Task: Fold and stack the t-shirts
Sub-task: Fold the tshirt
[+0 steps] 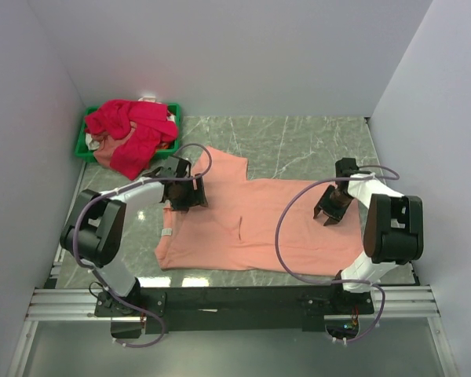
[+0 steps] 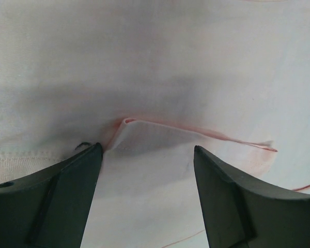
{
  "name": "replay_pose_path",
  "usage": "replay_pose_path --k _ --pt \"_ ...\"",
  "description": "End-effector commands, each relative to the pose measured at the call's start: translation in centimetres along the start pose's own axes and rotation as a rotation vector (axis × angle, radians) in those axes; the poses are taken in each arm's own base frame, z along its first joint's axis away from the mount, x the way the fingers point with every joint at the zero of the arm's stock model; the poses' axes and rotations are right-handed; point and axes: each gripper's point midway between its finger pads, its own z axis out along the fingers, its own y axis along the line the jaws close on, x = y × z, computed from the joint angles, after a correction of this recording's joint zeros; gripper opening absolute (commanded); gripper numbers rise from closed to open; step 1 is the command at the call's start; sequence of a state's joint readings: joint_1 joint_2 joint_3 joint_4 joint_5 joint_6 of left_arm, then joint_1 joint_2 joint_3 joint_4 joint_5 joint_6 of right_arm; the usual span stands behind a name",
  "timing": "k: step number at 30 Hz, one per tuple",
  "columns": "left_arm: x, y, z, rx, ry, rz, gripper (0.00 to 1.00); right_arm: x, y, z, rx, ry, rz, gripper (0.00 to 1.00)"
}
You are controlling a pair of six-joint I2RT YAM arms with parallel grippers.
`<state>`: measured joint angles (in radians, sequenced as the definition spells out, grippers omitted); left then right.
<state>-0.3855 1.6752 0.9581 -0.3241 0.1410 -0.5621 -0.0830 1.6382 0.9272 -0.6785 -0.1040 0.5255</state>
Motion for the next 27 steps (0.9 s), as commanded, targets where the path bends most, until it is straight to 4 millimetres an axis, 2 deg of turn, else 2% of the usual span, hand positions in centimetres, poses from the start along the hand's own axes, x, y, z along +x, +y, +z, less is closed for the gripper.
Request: replay_pose_path --k 1,9,21,24,27 --pt "2.3 1.7 0.5 -0.037 0.031 0.000 0.78 1.1 -1.6 1.1 0.050 0.007 -0.002 0.51" --pt "5.5 3.8 -0.2 -0.071 0.055 -0.018 0.78 2.9 -3.2 1.1 0.089 0.020 0.013 0.51" --pt "7.0 4.2 -1.7 -0.074 0.061 -0.050 0.78 4.2 -4.0 -0.2 0.098 0.012 0.026 0.51" --pt "6.3 3.6 -2.6 -0.061 0.043 -0.050 0.78 3.9 -3.6 -1.0 0.083 0.003 0.021 0.51" --pt "4.2 1.9 -3.8 -0.019 -0.003 -0.046 0.79 2.9 -2.9 -2.1 0.068 -0.018 0.015 0.51"
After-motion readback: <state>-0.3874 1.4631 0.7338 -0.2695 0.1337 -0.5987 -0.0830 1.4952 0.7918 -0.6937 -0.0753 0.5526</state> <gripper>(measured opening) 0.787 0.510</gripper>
